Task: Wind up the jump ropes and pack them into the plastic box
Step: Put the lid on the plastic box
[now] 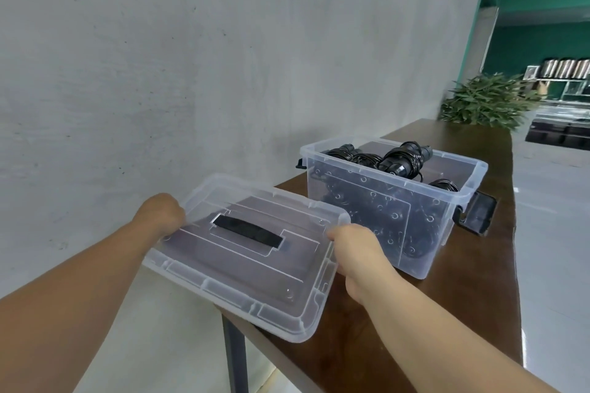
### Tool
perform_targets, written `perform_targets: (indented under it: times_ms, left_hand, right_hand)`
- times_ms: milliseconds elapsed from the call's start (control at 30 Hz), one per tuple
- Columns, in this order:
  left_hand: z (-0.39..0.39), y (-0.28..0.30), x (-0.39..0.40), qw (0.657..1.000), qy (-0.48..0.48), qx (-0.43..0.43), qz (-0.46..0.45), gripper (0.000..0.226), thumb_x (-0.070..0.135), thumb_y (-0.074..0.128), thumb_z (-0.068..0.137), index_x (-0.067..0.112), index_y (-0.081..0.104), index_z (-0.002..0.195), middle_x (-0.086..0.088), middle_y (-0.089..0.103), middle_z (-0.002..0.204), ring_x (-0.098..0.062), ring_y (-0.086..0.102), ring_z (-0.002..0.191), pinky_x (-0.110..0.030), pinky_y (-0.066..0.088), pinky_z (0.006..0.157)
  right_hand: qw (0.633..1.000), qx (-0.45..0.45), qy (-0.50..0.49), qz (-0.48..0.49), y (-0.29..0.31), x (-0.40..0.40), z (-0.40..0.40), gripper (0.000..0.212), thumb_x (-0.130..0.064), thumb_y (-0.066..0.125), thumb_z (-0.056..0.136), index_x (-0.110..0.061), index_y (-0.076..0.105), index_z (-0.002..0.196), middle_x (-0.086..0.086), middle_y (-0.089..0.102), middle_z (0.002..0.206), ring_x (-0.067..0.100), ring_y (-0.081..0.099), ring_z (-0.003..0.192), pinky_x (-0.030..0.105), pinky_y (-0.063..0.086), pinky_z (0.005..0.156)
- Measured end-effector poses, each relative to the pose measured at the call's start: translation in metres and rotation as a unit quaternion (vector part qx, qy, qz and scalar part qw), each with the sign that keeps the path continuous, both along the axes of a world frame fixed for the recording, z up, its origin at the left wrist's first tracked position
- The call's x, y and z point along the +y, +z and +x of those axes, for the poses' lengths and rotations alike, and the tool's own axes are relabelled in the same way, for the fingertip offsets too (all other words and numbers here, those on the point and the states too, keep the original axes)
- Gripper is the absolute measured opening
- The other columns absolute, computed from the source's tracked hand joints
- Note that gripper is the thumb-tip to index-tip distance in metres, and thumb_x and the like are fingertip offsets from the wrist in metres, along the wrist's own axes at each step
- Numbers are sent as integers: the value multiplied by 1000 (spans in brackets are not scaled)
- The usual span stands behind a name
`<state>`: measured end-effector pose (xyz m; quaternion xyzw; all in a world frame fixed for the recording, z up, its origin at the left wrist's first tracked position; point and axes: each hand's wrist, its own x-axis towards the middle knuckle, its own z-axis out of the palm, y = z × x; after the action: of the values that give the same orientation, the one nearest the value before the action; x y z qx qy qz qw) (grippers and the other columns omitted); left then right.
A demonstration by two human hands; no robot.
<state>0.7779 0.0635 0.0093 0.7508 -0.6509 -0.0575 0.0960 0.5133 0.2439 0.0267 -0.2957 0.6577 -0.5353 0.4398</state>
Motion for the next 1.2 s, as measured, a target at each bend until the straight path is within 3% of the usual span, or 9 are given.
perform_targets:
  times_ms: [100,200,367,633,733,833,933,1067,1200]
  left_hand:
    - [10,1,7,998,6,58,-33,25,5,47,93,-11,65,100,-29,64,109,-38,60,100,-32,43,75]
    - [8,12,14,993,18,102,-64,26,6,47,93,-11,64,102,-29,63,110,-39,59,101,-32,41,74]
    - [-10,42,28,984,41,153,-87,24,7,47,95,-10,63,99,-25,60,100,-39,58,96,-33,41,72]
    - [-65,92,38,959,46,248,-128,30,5,47,95,8,47,65,-9,45,68,-21,41,59,-27,32,50]
    - [-89,106,44,950,34,281,-136,21,9,53,93,0,52,74,-13,50,76,-28,50,71,-31,41,62]
    - [-122,120,53,936,16,321,-146,17,13,61,90,-4,58,94,-18,57,93,-31,54,76,-36,43,68]
    - [-162,131,61,931,9,337,-140,21,14,63,90,-4,58,100,-19,57,98,-34,56,80,-37,45,69]
    - [-219,133,69,925,31,354,-138,24,13,64,88,-5,60,103,-19,57,96,-34,56,79,-36,46,69]
    - [-265,135,81,907,58,393,-138,34,18,69,85,-5,62,109,-20,60,98,-34,56,78,-37,46,71]
  right_hand:
    - [997,61,15,-43,7,-1,2,29,-12,45,98,-19,52,125,-3,50,112,13,50,89,26,40,67]
    - [982,160,28,-98,18,-1,1,51,-15,50,94,-20,42,144,-3,43,141,22,46,123,39,45,99]
    - [952,263,39,-152,51,-2,-17,66,-6,48,91,-21,29,152,-3,33,154,24,43,135,45,41,110]
    - [957,241,22,-161,101,-6,-85,62,-3,49,96,-19,30,153,7,41,149,13,52,86,26,46,74]
    - [958,244,10,-153,106,-13,-125,63,-3,51,93,-17,32,152,4,42,150,21,55,107,26,45,82]
    - [964,223,7,-144,111,-21,-170,62,-4,50,93,-15,33,152,5,43,149,18,57,91,32,47,84]
    - [967,216,22,-137,116,-30,-216,60,-4,49,93,-12,36,151,9,43,148,25,53,111,34,42,91]
    - [971,196,56,-127,120,-42,-281,36,-3,53,73,-3,64,108,11,57,102,24,49,84,34,39,74]
    - [970,179,86,-137,127,-52,-343,18,5,50,83,-10,56,90,8,50,87,22,46,79,31,36,70]
